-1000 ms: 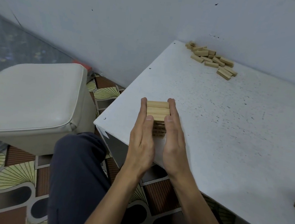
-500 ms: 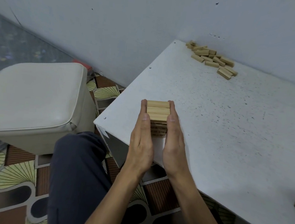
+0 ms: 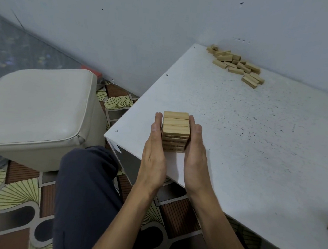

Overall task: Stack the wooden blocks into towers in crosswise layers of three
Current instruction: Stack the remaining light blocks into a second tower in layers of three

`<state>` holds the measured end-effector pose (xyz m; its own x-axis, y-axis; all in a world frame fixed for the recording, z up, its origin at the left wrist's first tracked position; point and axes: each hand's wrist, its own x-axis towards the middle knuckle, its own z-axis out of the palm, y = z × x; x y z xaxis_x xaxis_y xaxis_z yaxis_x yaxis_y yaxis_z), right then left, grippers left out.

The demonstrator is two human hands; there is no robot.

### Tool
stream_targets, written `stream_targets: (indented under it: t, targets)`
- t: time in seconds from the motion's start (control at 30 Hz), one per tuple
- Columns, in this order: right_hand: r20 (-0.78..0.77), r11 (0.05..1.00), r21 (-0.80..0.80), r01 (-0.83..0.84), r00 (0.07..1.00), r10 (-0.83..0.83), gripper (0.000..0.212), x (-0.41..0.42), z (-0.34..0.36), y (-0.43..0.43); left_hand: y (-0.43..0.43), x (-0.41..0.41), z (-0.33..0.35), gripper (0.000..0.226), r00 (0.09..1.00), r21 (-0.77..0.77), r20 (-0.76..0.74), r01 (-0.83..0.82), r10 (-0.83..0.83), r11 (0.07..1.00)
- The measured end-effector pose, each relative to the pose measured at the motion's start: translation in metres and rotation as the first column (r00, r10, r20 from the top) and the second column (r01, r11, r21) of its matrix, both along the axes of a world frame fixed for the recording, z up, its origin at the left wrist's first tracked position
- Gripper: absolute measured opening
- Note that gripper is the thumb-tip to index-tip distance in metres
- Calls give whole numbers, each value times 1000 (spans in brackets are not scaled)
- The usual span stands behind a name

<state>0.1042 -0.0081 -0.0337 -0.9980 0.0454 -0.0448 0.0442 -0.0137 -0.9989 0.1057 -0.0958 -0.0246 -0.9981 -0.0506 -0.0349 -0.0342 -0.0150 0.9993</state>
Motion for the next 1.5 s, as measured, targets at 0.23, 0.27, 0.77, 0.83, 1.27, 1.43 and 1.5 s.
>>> stream_targets:
  t: [0.23,0.27,0.77,0.83,1.27,1.43,1.5]
  targets:
    - [11,1000,5,-18,1000,18,101,-2,-2,-1,1,-1,-4,67,1000,-26,-10,28,-29,999]
    - [13,1000,10,-18,1000,18,101,-2,-2,-1,0,-1,-4,67,1000,-25,-14,27,-27,999]
    - [-41,977,59,202,979,-200,55,-41,38,58,-34,-74,30,44,967,-150,-237,61,-96,987]
    - [-77,965,126,228,972,-220,46,-56,49,70,-31,-98,36,35,949,-213,-273,100,-158,972]
    - [-178,415,866,279,947,-266,37,-197,53,159,58,-279,35,31,737,-811,-228,219,-636,543]
    - [-41,86,994,66,965,-260,34,-226,38,184,93,-325,19,38,642,-962,-169,58,-748,267]
    - [-46,50,997,62,963,-265,34,-232,32,190,104,-335,14,41,635,-977,-164,3,-755,215]
